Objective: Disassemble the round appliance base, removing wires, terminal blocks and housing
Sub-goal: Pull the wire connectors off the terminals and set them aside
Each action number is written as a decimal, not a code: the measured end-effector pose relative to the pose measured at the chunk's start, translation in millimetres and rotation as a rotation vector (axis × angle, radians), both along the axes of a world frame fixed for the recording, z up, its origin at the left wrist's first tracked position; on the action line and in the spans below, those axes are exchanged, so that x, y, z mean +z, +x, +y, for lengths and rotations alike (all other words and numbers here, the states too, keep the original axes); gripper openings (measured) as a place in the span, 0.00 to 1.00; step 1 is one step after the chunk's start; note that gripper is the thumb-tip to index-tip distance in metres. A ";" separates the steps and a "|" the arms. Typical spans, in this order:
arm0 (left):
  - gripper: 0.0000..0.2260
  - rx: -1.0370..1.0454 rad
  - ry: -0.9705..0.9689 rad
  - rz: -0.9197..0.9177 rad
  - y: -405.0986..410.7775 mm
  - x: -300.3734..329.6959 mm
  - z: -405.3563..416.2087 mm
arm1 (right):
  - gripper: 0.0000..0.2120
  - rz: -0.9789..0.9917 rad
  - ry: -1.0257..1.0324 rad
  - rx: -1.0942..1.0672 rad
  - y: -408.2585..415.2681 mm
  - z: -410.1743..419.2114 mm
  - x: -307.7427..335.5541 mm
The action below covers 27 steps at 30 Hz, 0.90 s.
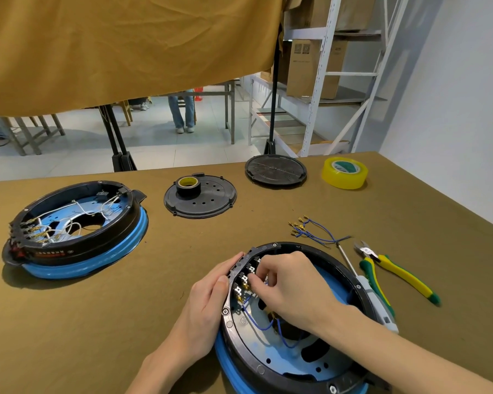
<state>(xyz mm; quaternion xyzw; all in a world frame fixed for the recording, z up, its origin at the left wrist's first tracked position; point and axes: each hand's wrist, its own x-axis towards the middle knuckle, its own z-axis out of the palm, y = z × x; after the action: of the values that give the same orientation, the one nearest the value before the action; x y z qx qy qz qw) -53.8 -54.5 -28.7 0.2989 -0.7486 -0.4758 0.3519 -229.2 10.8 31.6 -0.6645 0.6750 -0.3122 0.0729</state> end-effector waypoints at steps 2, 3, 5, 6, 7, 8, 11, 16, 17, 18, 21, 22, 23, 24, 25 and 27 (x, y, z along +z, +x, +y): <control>0.24 0.000 0.001 0.003 0.1 0.5 0.1 | 0.10 -0.043 0.035 0.017 -1.0 -0.7 -1.2; 0.24 0.001 0.000 0.005 0.1 0.8 0.1 | 0.09 -0.051 0.050 0.028 -1.4 -1.0 -2.0; 0.23 -0.002 -0.002 0.011 0.1 1.4 0.1 | 0.09 -0.049 0.077 0.041 -0.8 -0.5 -3.7; 0.23 -0.004 0.001 0.011 0.3 1.6 0.1 | 0.10 -0.042 0.091 0.040 -0.2 -0.3 -4.4; 0.23 -0.004 0.004 0.010 0.3 1.8 0.1 | 0.11 -0.032 0.104 0.037 0.2 -0.5 -4.9; 0.24 -0.004 0.006 0.009 0.5 2.0 0.0 | 0.12 -0.017 0.116 0.034 0.5 -1.3 -5.6; 0.24 -0.002 0.007 0.011 0.5 1.9 -0.1 | 0.11 0.005 0.148 0.033 0.9 -4.0 -6.5; 0.23 -0.011 0.014 0.010 0.5 2.4 0.5 | 0.10 -0.019 0.179 0.045 -1.6 -3.2 -6.6; 0.23 -0.010 0.015 0.009 0.6 2.2 0.4 | 0.10 -0.030 0.186 0.044 -1.8 -2.9 -6.0; 0.23 -0.010 0.015 0.008 0.6 2.0 0.2 | 0.10 -0.039 0.191 0.043 -1.7 -3.0 -5.4; 0.24 -0.013 0.020 0.006 0.6 1.4 -0.2 | 0.10 -0.091 0.155 0.033 -0.5 -1.9 -2.0; 0.24 -0.012 0.020 0.005 0.7 1.2 -0.2 | 0.10 -0.127 0.121 0.028 0.0 -1.1 -0.4; 0.24 -0.010 0.020 0.004 0.9 1.1 -0.1 | 0.09 -0.167 0.083 0.029 0.5 0.2 1.4; 0.23 -0.010 0.022 0.004 1.1 1.0 0.1 | 0.09 -0.201 0.051 0.038 1.5 1.8 3.6; 0.23 -0.011 0.024 0.003 1.3 1.0 0.1 | 0.09 -0.220 0.031 0.051 2.9 3.5 6.2; 0.24 -0.006 0.026 -0.003 1.2 1.0 -0.6 | 0.11 -0.179 0.037 0.087 5.8 6.4 10.7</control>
<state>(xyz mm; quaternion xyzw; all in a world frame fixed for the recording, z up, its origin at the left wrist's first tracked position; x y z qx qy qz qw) -52.6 -55.1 -27.7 0.3019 -0.7439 -0.4861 0.3453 -223.4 17.2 42.4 -0.6613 0.6419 -0.3542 0.1586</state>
